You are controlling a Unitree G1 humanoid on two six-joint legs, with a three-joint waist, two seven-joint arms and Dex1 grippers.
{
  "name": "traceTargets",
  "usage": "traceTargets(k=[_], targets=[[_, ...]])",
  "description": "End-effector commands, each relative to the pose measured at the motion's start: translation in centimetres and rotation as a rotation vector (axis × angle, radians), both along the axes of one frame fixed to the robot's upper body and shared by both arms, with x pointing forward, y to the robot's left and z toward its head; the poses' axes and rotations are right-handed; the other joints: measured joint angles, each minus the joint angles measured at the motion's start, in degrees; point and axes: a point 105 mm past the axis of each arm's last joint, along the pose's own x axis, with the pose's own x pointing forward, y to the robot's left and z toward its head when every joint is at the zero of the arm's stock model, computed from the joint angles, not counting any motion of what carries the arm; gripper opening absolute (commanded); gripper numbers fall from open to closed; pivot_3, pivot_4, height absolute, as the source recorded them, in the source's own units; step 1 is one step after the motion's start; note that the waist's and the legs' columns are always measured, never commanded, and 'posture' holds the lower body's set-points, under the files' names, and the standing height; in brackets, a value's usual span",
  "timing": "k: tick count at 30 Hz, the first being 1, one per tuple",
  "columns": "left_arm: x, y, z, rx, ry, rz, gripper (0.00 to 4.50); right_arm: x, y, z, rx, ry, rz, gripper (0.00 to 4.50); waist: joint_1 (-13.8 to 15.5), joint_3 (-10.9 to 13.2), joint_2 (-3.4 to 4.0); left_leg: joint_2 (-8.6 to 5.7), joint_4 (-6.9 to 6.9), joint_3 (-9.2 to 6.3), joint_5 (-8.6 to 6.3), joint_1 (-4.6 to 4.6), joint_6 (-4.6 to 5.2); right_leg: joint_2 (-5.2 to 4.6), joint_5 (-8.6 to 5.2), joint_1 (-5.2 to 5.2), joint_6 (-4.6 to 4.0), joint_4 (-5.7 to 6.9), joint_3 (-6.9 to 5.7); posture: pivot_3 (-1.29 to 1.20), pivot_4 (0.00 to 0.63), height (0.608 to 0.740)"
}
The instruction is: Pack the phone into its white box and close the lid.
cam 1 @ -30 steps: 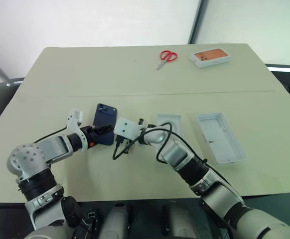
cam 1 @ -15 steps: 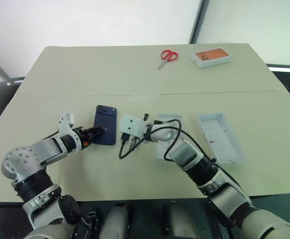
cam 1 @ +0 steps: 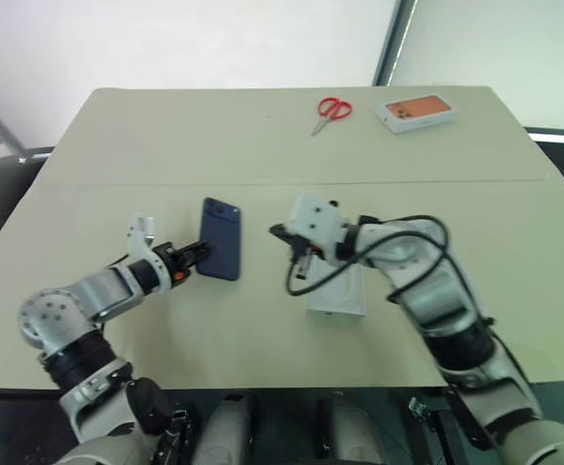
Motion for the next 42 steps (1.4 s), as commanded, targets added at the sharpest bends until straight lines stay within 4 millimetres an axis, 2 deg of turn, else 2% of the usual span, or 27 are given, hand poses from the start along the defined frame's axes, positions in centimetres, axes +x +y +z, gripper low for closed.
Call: traceTargets(k=[1, 5, 9, 16, 23, 27, 28, 32, 36, 40, 42], targets=[[-0.8, -6.4, 3.1, -0.066, -0.139, -0.182, 0.02, -1.1, -3.4, 1.3, 0.005, -0.023, 0.009, 0.0, 0.76, 0.02, -0.03, -0.01, 0.0, 0.0, -0.02, 0.0, 0.03, -0.02, 0.0, 0.05, 0.0, -0.05, -0.01, 0.0, 0.15, 0.697], [-1.8, -11.4, 3.2, -0.132, -0.122, -0.278, 0.02, -0.1, -7.5, 0.4, -0.045, 0.004, -0.108, 0.0, 0.55, 0.05, -0.09, -0.05, 0.05, 0.06, -0.05, 0.01, 0.09, -0.06, 0.0, 0.13, 0.0, -0.12, 0.0, 0.0, 0.15, 0.697], [-2.0, -13.7, 2.7, -0.14, -0.07, -0.315, 0.02, 0.5, -10.1, 0.6, -0.063, -0.006, -0.191, 0.0, -0.84, 0.07, -0.08, 0.12, -0.05, 0.13, -0.04, 0.1, 0.09, 0.07, 0.0, 0.08, 0.0, -0.02, 0.03, 0.0, 0.15, 0.697], [-1.9, -15.6, 1.8, -0.101, -0.002, -0.351, 0.02, 1.2, -12.7, 1.4, -0.087, -0.042, -0.277, 0.0, 0.01, 0.09, -0.11, 0.05, 0.04, 0.11, -0.04, 0.04, 0.09, 0.03, 0.0, 0.1, 0.0, -0.05, 0.02, 0.0, 0.15, 0.697], [-2.1, -16.5, 1.7, -0.086, 0.011, -0.401, 0.02, 1.2, -12.6, 1.5, -0.082, -0.052, -0.272, 0.0, 0.77, 0.09, -0.12, 0.03, 0.08, 0.12, -0.04, 0.04, 0.08, 0.02, 0.0, 0.13, 0.0, -0.08, 0.02, 0.0, 0.15, 0.697], [-2.3, -16.6, 2.1, -0.09, -0.007, -0.427, 1.81, 1.3, -12.3, 1.3, -0.08, -0.052, -0.263, 0.0, 0.78, 0.1, -0.12, 0.03, 0.08, 0.12, -0.03, 0.04, 0.08, 0.01, 0.0, 0.13, 0.0, -0.09, 0.02, 0.0, 0.15, 0.697], [-2.4, -16.5, 2.0, -0.081, -0.013, -0.433, 2.43, 1.3, -12.2, 1.3, -0.08, -0.052, -0.26, 0.0, 0.78, 0.09, -0.12, 0.03, 0.08, 0.12, -0.03, 0.04, 0.08, 0.01, 0.0, 0.13, 0.0, -0.09, 0.02, 0.0, 0.15, 0.697], [-2.9, -15.0, 2.3, -0.048, -0.065, -0.44, 4.4, 1.2, -12.2, 1.3, -0.082, -0.05, -0.254, 0.0, 0.77, 0.09, -0.12, 0.03, 0.08, 0.12, -0.03, 0.04, 0.08, 0.01, 0.0, 0.13, 0.0, -0.09, 0.02, 0.0, 0.15, 0.697], [-4.4, -12.3, 2.2, 0.099, -0.154, -0.495, 4.46, 1.2, -12.0, 1.0, -0.086, -0.042, -0.24, 0.0, 0.15, 0.08, -0.09, 0.06, 0.06, 0.12, -0.03, 0.05, 0.07, 0.04, 0.0, 0.12, 0.0, -0.07, 0.03, 0.0, 0.15, 0.697], [-5.9, -10.1, 1.1, 0.242, -0.171, -0.551, 4.46, 1.2, -11.5, 0.8, -0.083, -0.036, -0.224, 0.0, -0.38, 0.08, -0.07, 0.08, 0.02, 0.1, -0.02, 0.08, 0.05, 0.05, 0.0, 0.12, 0.0, -0.06, 0.03, 0.0, 0.15, 0.697], [-6.4, -9.2, 0.9, 0.26, -0.175, -0.557, 4.46, 1.2, -11.4, 0.8, -0.082, -0.035, -0.217, 0.0, -0.25, 0.08, -0.07, 0.05, 0.03, 0.09, -0.02, 0.08, 0.05, 0.03, 0.0, 0.15, -0.01, -0.08, 0.03, 0.0, 0.15, 0.697]])
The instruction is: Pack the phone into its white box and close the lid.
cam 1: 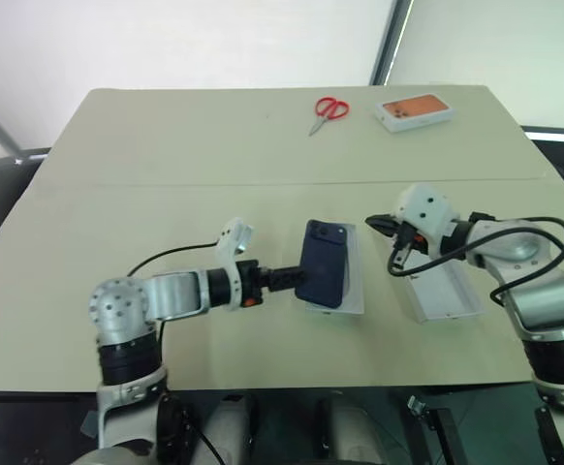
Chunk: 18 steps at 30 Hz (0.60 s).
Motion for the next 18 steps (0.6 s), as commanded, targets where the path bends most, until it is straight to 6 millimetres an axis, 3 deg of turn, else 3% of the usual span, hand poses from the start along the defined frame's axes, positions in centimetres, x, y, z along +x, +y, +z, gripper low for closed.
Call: traceTargets(k=[1, 7, 10, 13, 18], targets=[[-1.2, 0.4, 0.7, -0.006, -0.05, -0.065, 4.46, 0.0, 0.6, 0.8, 0.003, -0.032, 0.033, 0.0, 0.04, 0.0, 0.0, -0.01, 0.01, -0.01, 0.0, -0.01, 0.0, 0.0, 0.0, 0.0, 0.0, 0.0, 0.0, 0.0, 0.15, 0.697], [0.4, 4.4, 2.1, 0.052, -0.217, 0.086, 4.46, -0.2, 1.6, 0.5, 0.004, -0.001, 0.069, 0.0, -0.32, 0.02, 0.03, 0.02, -0.03, -0.01, 0.0, 0.0, 0.0, 0.0, -0.01, -0.02, -0.01, -0.01, 0.0, 0.0, 0.15, 0.697], [1.7, 7.1, 3.9, 0.095, -0.433, 0.212, 4.46, -0.5, 2.6, -0.3, -0.026, 0.039, 0.073, 0.0, -0.37, 0.01, 0.05, 0.04, -0.06, 0.0, 0.0, 0.01, 0.0, 0.01, -0.01, -0.04, -0.02, -0.02, 0.0, 0.0, 0.15, 0.697], [2.1, 8.6, 4.5, 0.166, -0.584, 0.251, 4.46, -0.9, 4.0, -0.6, -0.01, 0.064, 0.098, 0.0, -0.2, 0.02, 0.07, 0.06, -0.1, 0.0, 0.0, 0.0, 0.0, -0.01, -0.02, -0.03, -0.04, -0.07, 0.0, 0.0, 0.15, 0.697], [0.7, 9.1, 1.9, 0.402, -0.801, 0.041, 4.46, -2.5, 9.4, -1.5, 0.069, 0.186, 0.158, 0.0, -0.35, 0.05, 0.15, 0.06, -0.19, 0.02, -0.01, 0.0, 0.02, -0.14, -0.01, -0.08, -0.06, -0.14, 0.09, 0.0, 0.15, 0.697]])
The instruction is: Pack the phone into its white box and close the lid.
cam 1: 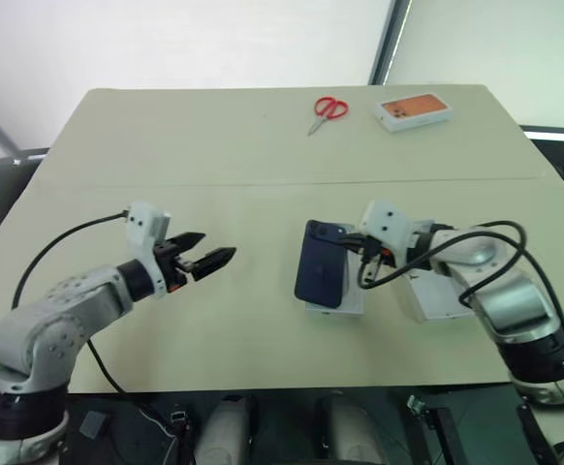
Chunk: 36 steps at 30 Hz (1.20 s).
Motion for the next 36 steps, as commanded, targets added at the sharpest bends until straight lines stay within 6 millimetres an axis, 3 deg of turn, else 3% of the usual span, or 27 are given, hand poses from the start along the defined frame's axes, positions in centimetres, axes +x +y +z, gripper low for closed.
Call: traceTargets(k=[1, 8, 21, 27, 31, 36], targets=[[-0.9, -1.1, -0.2, 0.099, -0.123, -0.138, 4.46, -1.2, 3.5, 0.5, 0.03, 0.027, 0.039, 0.0, 0.2, 0.03, 0.06, 0.0, -0.03, 0.0, 0.0, 0.0, 0.0, -0.02, 0.0, 0.0, -0.01, 0.0, 0.0, 0.0, 0.15, 0.697], [-1.3, -0.9, -0.9, 0.083, -0.144, -0.174, 4.46, -1.4, 6.2, -0.9, -0.038, 0.053, -0.015, 0.0, 0.29, 0.03, 0.07, -0.14, -0.02, -0.06, -0.21, -0.05, 0.36, -0.24, 0.01, -0.03, -0.01, -0.01, -0.08, 0.0, 0.15, 0.697], [-1.4, -1.1, -1.3, 0.068, -0.149, -0.175, 4.46, -1.1, 3.3, -1.4, -0.192, 0.026, -0.078, 0.0, 0.13, 0.03, 0.07, -0.1, -0.02, -0.05, -0.21, -0.04, 0.4, -0.09, 0.02, -0.05, 0.02, 0.02, -0.15, 0.0, 0.15, 0.697], [-1.2, -1.5, -1.3, 0.05, -0.151, -0.177, 4.46, -2.2, 2.6, -0.9, -0.203, 0.025, -0.033, 0.0, 0.15, 0.03, 0.07, -0.07, -0.01, -0.05, -0.22, -0.04, 0.41, 0.02, 0.02, -0.04, 0.02, 0.02, -0.14, 0.0, 0.15, 0.697], [-1.1, -1.7, -1.3, 0.037, -0.152, -0.171, 4.46, -2.4, 2.6, 0.6, -0.143, -0.026, 0.011, 0.0, 0.16, 0.03, 0.07, -0.06, -0.01, -0.05, -0.22, -0.04, 0.41, 0.04, 0.02, -0.03, 0.02, 0.03, -0.14, 0.0, 0.15, 0.697], [-0.5, -2.2, -0.7, -0.008, -0.169, -0.138, 4.46, -2.9, 0.1, 1.9, -0.104, -0.048, 0.058, 0.0, 0.34, 0.03, 0.07, -0.06, 0.05, -0.05, -0.25, -0.03, 0.46, 0.05, 0.02, 0.05, 0.03, 0.0, -0.15, 0.0, 0.15, 0.697]])
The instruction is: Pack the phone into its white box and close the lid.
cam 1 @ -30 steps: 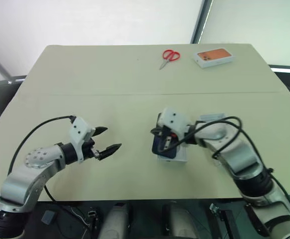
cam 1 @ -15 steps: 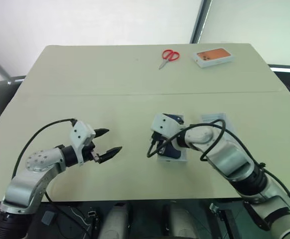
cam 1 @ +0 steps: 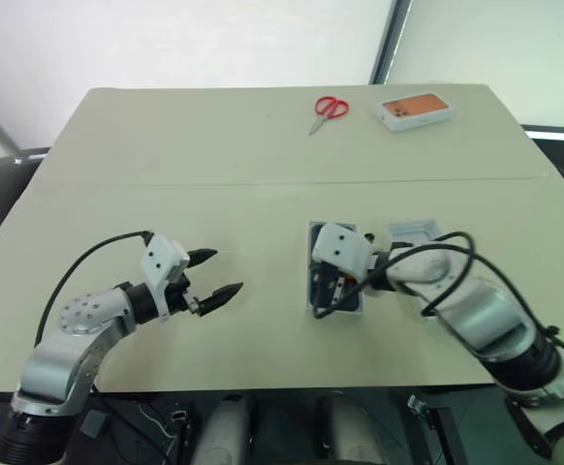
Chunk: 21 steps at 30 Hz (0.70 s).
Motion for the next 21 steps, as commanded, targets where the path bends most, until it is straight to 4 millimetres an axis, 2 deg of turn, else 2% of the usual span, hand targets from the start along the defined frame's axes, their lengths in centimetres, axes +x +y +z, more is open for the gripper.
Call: traceTargets(k=[1, 3, 10, 14, 17, 19, 21], targets=[[0.1, -0.3, 0.9, -0.014, -0.031, 0.005, 4.46, -0.1, -2.5, 1.5, 0.001, -0.06, 0.007, 0.0, -0.05, 0.0, -0.01, 0.0, 0.01, 0.0, 0.0, 0.0, 0.01, 0.0, 0.0, 0.01, 0.0, 0.0, 0.0, 0.0, 0.15, 0.697], [0.1, -0.5, 0.6, -0.011, -0.022, 0.006, 4.46, 0.2, -5.2, 1.3, -0.035, -0.06, -0.039, 0.0, 0.12, 0.0, -0.01, 0.01, 0.01, 0.0, -0.01, 0.01, 0.01, 0.01, 0.0, 0.02, 0.0, 0.0, 0.0, 0.0, 0.15, 0.697], [0.6, -1.0, 0.1, -0.015, 0.014, 0.016, 4.46, 0.6, -9.5, 1.1, -0.093, -0.065, -0.138, 0.0, -0.16, 0.0, 0.03, 0.12, 0.01, 0.02, -0.01, 0.06, 0.03, 0.1, 0.0, 0.03, 0.0, 0.04, 0.01, 0.0, 0.15, 0.697], [1.1, -1.7, -0.6, 0.026, 0.046, -0.013, 4.46, 0.3, -9.9, 0.3, -0.126, -0.049, -0.136, 0.0, -0.06, -0.01, 0.03, 0.08, 0.03, 0.04, -0.01, 0.06, 0.02, 0.07, 0.0, 0.04, 0.0, 0.03, 0.02, 0.0, 0.15, 0.697], [1.7, -2.6, -1.3, 0.063, 0.064, -0.047, 3.61, 0.1, -9.6, -0.7, -0.147, -0.033, -0.123, 0.0, -0.02, 0.0, 0.03, 0.08, 0.04, 0.02, -0.01, 0.06, 0.02, 0.08, 0.0, 0.06, 0.0, 0.04, 0.01, 0.0, 0.15, 0.697], [1.9, -3.1, -1.5, 0.071, 0.073, -0.066, 2.61, 0.2, -9.4, -1.2, -0.15, -0.026, -0.125, 0.0, -0.05, 0.0, 0.03, 0.08, 0.05, 0.03, -0.01, 0.05, 0.02, 0.09, 0.0, 0.06, 0.0, 0.03, 0.01, 0.0, 0.15, 0.697], [3.0, -5.2, -2.2, 0.149, 0.114, -0.117, 1.56, 0.4, -9.1, -2.3, -0.149, -0.007, -0.139, 0.0, 0.14, -0.01, 0.03, 0.08, 0.05, 0.03, -0.01, 0.06, 0.02, 0.09, 0.0, 0.07, 0.0, 0.03, 0.01, 0.0, 0.15, 0.697]])
